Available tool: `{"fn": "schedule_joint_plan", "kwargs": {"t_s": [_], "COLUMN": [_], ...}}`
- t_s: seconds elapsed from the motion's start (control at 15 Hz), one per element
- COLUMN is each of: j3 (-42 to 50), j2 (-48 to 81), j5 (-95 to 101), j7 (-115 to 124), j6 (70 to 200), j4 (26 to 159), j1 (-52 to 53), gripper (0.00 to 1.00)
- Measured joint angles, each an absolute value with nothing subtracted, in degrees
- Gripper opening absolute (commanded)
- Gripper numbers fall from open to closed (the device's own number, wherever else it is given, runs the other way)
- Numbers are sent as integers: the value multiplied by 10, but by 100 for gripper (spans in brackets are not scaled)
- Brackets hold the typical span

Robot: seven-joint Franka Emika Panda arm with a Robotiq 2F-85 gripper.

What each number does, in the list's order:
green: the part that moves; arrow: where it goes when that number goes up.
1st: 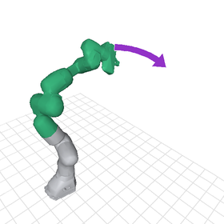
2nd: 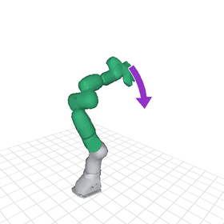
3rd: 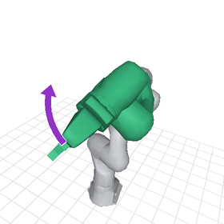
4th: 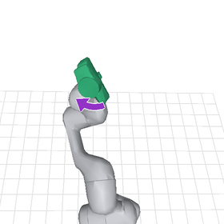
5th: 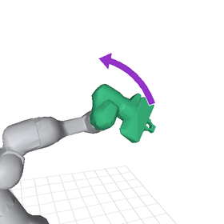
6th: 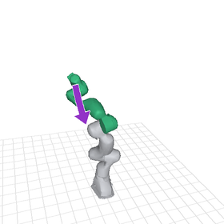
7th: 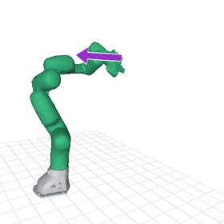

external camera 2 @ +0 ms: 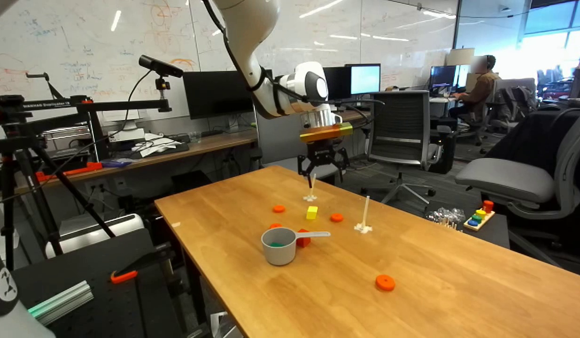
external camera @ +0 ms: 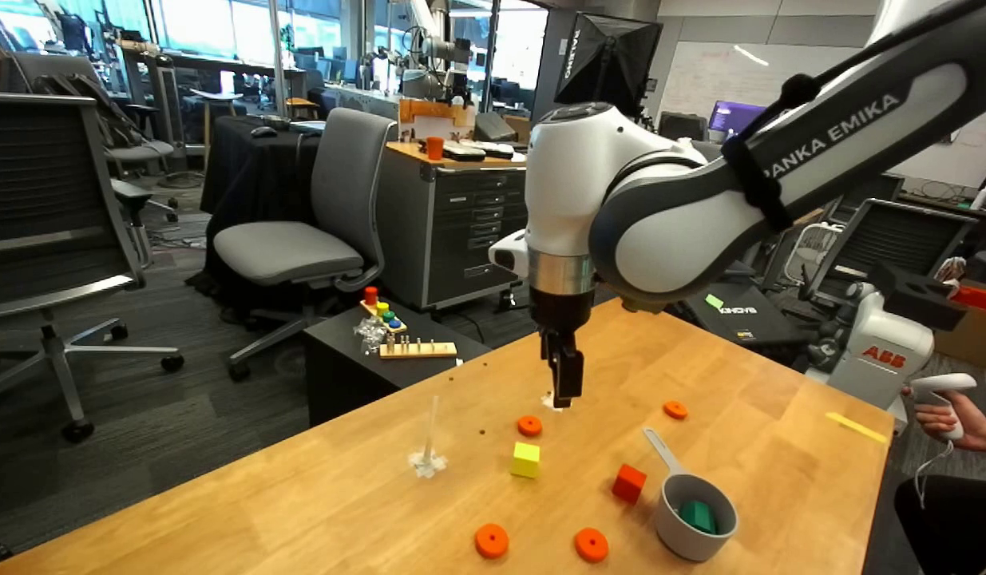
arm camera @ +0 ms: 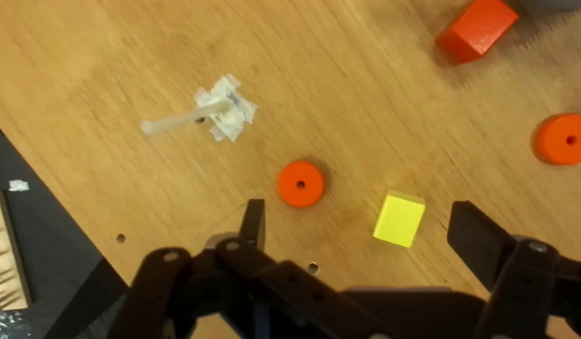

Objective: Put the blocks in the cup

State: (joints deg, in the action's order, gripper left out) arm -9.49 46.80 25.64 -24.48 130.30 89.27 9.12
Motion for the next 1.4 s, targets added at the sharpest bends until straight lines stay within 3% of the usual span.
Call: {"fn": "schedule_joint_plan", "kwargs": {"t_s": [1.0,1.07,1.2,1.27,1.4], "j3": [-113,-112,-110,-110,-110], "j2": [597,599,602,603,606], "j5": [197,197,197,197,197], "j7": [-279,-274,-265,-262,-257], "j6": [1297,1297,1297,1296,1293], "j4": [791,785,778,775,773], "j1": [115,117,120,120,120], "gripper": [100,75,68,90,94]}}
